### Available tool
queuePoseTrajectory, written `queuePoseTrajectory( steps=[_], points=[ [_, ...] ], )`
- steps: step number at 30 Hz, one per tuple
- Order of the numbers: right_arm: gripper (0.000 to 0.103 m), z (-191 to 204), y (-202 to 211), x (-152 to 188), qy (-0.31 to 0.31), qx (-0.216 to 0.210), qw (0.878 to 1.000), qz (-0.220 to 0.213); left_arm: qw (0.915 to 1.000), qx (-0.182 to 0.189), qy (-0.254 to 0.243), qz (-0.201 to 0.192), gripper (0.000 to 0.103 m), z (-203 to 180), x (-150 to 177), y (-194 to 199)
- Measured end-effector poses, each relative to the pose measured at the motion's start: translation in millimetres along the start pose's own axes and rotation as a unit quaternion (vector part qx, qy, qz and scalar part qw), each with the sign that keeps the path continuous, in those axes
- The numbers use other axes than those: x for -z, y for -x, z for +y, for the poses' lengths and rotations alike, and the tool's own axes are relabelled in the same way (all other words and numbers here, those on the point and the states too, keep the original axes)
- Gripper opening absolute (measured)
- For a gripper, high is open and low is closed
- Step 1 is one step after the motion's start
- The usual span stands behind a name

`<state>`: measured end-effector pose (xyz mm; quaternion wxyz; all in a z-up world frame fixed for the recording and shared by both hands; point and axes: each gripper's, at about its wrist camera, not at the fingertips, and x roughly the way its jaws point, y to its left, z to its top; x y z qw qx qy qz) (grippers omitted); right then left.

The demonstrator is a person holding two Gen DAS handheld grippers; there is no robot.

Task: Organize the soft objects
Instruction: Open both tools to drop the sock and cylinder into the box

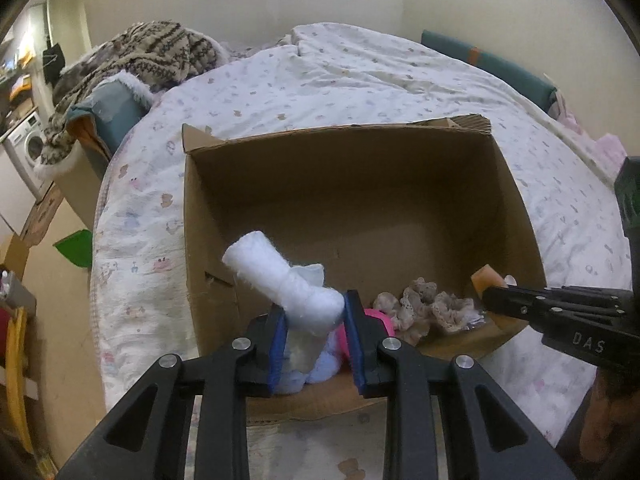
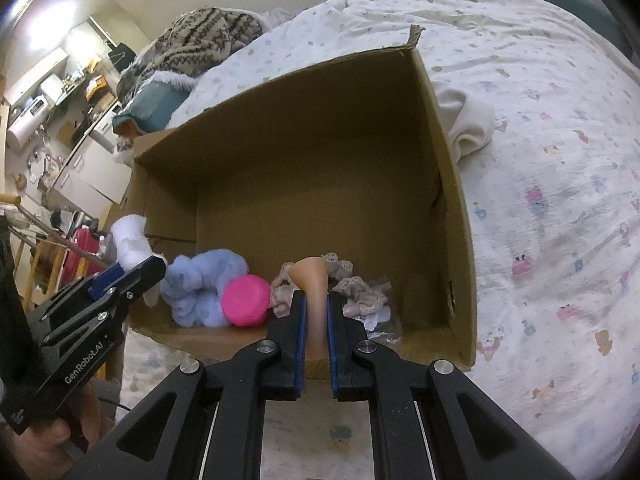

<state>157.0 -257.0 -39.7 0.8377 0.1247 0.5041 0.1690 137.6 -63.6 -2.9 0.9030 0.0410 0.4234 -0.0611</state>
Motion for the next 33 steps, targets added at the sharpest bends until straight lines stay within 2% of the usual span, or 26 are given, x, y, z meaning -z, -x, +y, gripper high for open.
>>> queuePoseTrajectory(
  steps=[8, 10, 12, 13, 15, 17, 18, 20, 21, 22, 24, 26, 29, 30, 31, 33],
  points=[
    [0.01, 4.5, -2.1, 2.6, 0.01, -0.002, 1.0, 0.006, 1.0, 0.003, -0.003, 0.001, 0.029, -2.4, 1.4, -0.7],
    [0.01, 6.3, -1.7, 2.5, 0.014, -0.003, 1.0, 0.004, 1.0, -0.002, -0.005, 0.002, 0.037, -3.4, 1.7, -0.6],
    [0.011, 6.4, -1.5, 2.5, 0.016, -0.004, 1.0, 0.004, 1.0, -0.003, -0.003, -0.002, 0.062, -3.4, 1.4, 2.3],
    [0.014, 6.4, -2.2, 2.2, 0.015, -0.003, 1.0, 0.005, 1.0, 0.001, -0.001, -0.003, 0.067, -3.0, 0.9, 3.7],
    [0.022, 3.6, -3.5, 1.8, 0.005, 0.0, 1.0, 0.007, 0.9999, 0.01, 0.005, -0.011, 0.071, -1.5, 0.1, 7.8],
    [0.023, -0.2, -3.6, 0.3, -0.007, -0.001, 1.0, 0.006, 0.9999, 0.004, 0.004, -0.015, 0.071, -1.3, -0.8, 9.9],
    [0.026, -1.7, -3.2, -0.5, -0.011, 0.002, 1.0, 0.005, 0.9999, 0.003, 0.006, -0.016, 0.071, -0.7, -1.2, 10.4],
    [0.041, -4.1, -1.0, -2.2, -0.018, 0.004, 1.0, -0.003, 0.9998, -0.001, 0.012, -0.018, 0.071, 2.0, -2.4, 11.8],
    [0.07, -5.3, 1.0, -3.1, -0.023, 0.01, 1.0, -0.01, 0.9997, -0.006, 0.017, -0.019, 0.071, 3.9, -2.8, 12.8],
    [0.086, -5.9, 4.6, -3.5, -0.026, 0.019, 0.999, -0.023, 0.9995, -0.01, 0.021, -0.021, 0.071, 5.4, -3.4, 13.8],
    [0.087, -5.2, 12.2, -5.0, -0.025, 0.039, 0.998, -0.045, 0.9991, -0.012, 0.03, -0.027, 0.071, 9.4, -4.3, 17.4],
    [0.087, -3.9, 15.9, -6.8, -0.021, 0.031, 0.998, -0.048, 0.9984, -0.019, 0.039, -0.036, 0.071, 12.6, -5.2, 22.5],
    [0.087, -0.3, 23.2, -8.6, -0.016, 0.042, 0.997, -0.064, 0.998, -0.008, 0.046, -0.042, 0.071, 16.0, -6.7, 30.0],
    [0.091, 1.2, 26.9, -9.2, -0.011, 0.044, 0.996, -0.072, 0.9979, -0.012, 0.049, -0.041, 0.072, 17.0, -7.0, 32.3],
    [0.1, 3.0, 30.7, -9.3, -0.009, 0.046, 0.996, -0.082, 0.9976, -0.019, 0.051, -0.042, 0.074, 17.7, -7.3, 35.5],
    [0.103, 6.1, 39.1, -8.2, -0.008, 0.041, 0.994, -0.098, 0.9968, -0.028, 0.051, -0.054, 0.09, 20.2, -6.9, 46.4]
  ],
)
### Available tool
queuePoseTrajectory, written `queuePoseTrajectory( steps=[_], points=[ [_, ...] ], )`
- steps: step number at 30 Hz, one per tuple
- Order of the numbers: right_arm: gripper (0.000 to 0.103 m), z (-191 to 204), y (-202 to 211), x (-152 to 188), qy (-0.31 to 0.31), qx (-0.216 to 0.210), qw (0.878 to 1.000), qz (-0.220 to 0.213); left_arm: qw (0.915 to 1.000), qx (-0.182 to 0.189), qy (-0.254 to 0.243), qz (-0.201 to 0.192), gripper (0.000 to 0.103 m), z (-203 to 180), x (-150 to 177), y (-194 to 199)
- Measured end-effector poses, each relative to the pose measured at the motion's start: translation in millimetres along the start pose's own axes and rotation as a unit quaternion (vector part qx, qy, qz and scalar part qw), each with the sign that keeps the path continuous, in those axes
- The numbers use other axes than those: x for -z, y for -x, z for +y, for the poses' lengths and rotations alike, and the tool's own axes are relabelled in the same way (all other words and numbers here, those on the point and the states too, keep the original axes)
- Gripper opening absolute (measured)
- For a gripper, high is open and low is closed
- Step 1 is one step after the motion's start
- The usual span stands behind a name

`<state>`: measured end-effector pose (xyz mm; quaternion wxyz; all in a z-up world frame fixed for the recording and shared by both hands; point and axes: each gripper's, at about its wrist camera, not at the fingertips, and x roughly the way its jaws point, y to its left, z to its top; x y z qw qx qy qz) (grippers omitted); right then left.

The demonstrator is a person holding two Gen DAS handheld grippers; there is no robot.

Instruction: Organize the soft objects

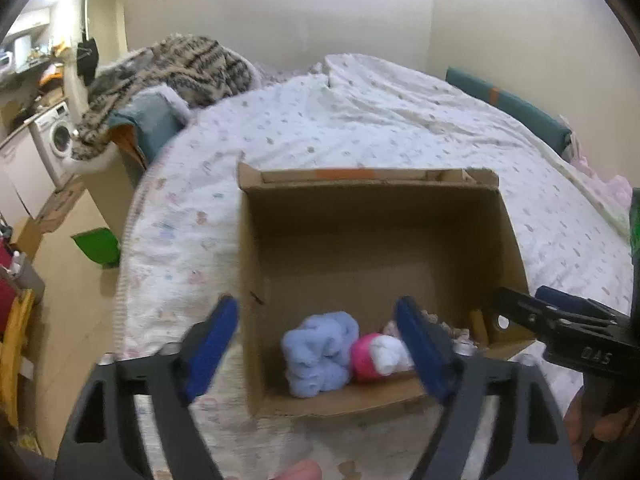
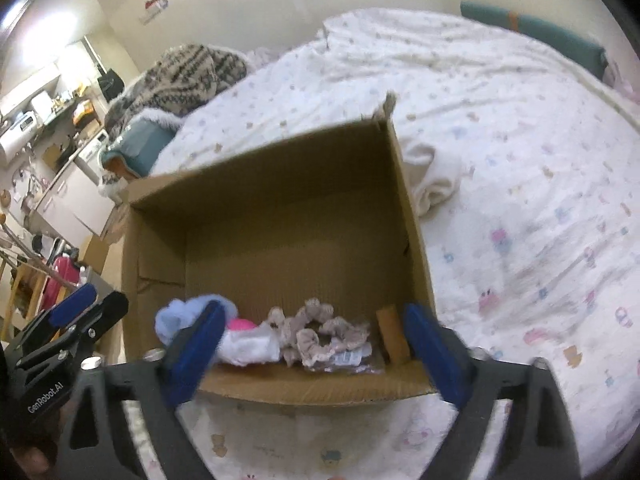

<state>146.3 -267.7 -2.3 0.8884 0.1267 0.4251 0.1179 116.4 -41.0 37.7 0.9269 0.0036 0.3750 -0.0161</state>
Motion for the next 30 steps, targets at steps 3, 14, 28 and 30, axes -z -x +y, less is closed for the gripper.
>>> queuePoseTrajectory(
  steps=[3, 14, 28, 30],
  points=[
    [0.103, 3.9, 11.8, 1.4, 0.006, -0.002, 1.0, -0.014, 0.9999, -0.005, 0.007, -0.013, 0.096, 6.5, -0.3, 14.7],
    [0.103, 27.1, 72.6, 14.4, 0.031, 0.023, 0.997, -0.066, 0.9989, -0.023, 0.032, -0.024, 0.102, 29.6, 10.0, 60.7],
    [0.103, 30.8, 74.8, 58.3, 0.052, 0.061, 0.995, -0.064, 0.9978, -0.045, 0.043, -0.02, 0.102, 38.1, 54.7, 83.7],
    [0.103, 31.8, 69.2, 59.8, 0.053, 0.063, 0.995, -0.06, 0.9982, -0.037, 0.043, -0.017, 0.102, 37.4, 56.8, 79.4]
  ],
)
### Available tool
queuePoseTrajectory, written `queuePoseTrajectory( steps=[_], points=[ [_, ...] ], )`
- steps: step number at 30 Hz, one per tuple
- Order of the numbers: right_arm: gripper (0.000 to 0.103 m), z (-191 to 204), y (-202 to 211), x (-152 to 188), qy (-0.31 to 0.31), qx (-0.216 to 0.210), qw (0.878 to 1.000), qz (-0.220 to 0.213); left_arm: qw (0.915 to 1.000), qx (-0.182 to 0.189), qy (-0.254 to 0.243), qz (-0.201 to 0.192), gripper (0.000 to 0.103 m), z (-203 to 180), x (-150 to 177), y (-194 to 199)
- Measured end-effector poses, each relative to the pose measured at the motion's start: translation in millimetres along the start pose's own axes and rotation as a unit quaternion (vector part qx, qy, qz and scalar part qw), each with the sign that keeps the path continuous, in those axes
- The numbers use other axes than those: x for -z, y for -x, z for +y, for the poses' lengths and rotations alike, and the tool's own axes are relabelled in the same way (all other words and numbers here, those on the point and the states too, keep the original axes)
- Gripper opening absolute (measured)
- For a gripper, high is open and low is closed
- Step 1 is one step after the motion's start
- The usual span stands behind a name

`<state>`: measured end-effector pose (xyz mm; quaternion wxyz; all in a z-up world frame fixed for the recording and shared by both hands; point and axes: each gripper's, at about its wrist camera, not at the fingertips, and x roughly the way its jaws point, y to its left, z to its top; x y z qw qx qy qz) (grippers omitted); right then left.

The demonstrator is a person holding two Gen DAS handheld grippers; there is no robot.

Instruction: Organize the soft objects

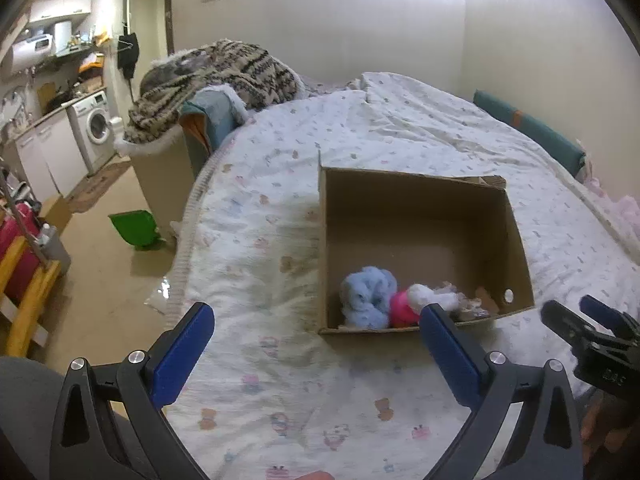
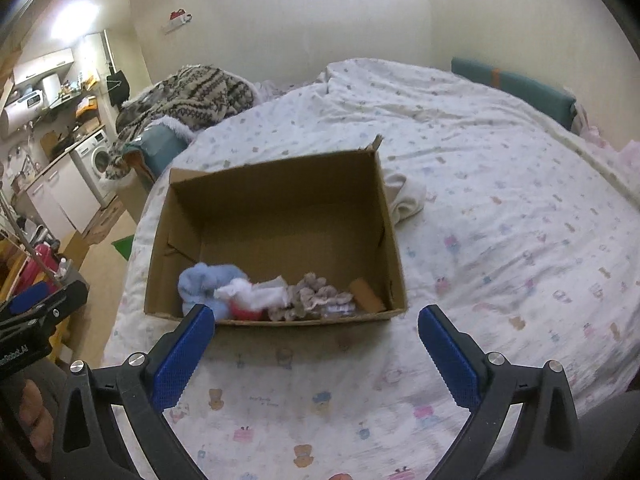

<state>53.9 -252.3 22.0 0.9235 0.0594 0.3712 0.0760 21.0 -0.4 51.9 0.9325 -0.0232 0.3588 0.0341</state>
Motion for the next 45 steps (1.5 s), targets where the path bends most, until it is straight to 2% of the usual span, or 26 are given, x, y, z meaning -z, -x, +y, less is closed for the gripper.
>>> queuePoseTrajectory(
  steps=[13, 45],
  points=[
    [0.103, 2.0, -14.3, 0.0, 0.011, 0.028, 1.0, 0.001, 0.9996, 0.016, -0.002, 0.023, 0.102, -7.7, 2.8, -20.0],
    [0.103, 1.6, -15.2, -3.5, 0.015, 0.033, 0.999, -0.001, 0.9992, 0.027, 0.002, 0.029, 0.102, -8.4, 4.9, -22.8]
  ],
)
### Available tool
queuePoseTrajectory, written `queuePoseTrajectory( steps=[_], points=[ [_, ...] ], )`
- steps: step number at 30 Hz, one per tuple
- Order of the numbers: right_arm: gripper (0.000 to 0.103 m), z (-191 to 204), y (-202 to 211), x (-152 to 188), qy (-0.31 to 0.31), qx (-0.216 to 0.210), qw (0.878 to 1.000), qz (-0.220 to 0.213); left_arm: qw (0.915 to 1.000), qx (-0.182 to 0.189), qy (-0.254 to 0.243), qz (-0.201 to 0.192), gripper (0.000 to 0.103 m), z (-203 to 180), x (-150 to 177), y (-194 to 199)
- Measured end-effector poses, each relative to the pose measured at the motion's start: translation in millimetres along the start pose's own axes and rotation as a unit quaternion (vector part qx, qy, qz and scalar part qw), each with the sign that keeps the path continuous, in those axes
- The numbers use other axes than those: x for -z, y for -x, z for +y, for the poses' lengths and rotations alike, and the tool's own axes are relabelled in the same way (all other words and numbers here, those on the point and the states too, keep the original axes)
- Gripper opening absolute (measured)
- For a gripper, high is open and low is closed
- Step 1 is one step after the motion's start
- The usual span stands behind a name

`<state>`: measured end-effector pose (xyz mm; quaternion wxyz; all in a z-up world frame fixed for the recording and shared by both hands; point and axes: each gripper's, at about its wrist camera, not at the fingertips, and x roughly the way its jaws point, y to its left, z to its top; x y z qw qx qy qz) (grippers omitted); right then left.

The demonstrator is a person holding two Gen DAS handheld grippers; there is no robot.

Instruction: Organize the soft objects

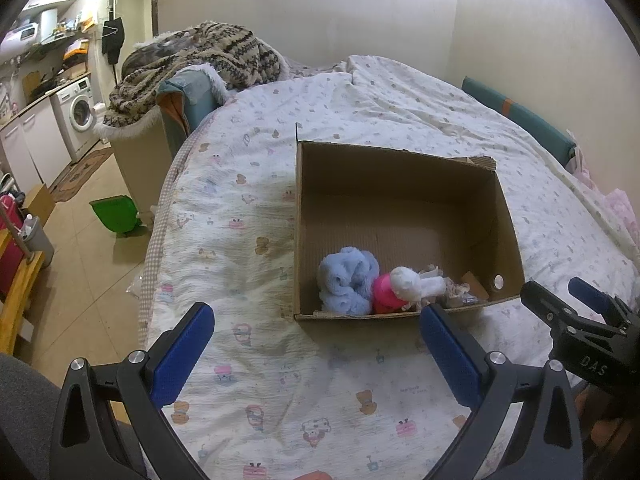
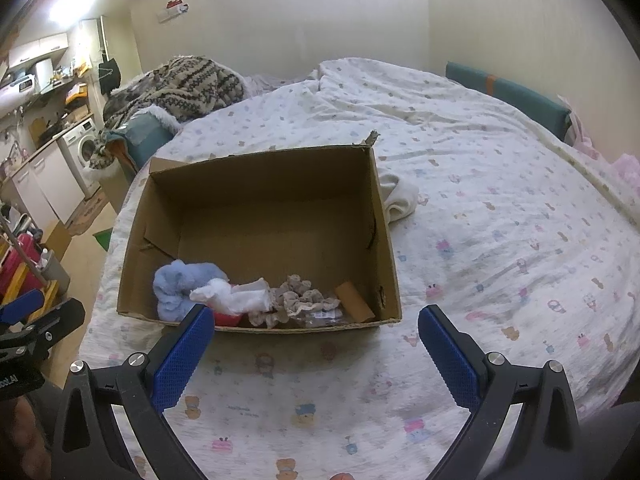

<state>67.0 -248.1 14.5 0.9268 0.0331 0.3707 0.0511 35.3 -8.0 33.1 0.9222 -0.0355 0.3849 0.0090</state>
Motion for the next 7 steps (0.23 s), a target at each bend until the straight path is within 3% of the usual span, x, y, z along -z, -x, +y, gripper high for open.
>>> queuePoseTrajectory(
  steps=[7],
  points=[
    [0.103, 2.1, 2.1, -1.7, 0.0, -0.002, 1.0, -0.003, 1.0, 0.002, -0.004, 0.0, 0.102, -2.4, 2.0, -0.7]
  ],
)
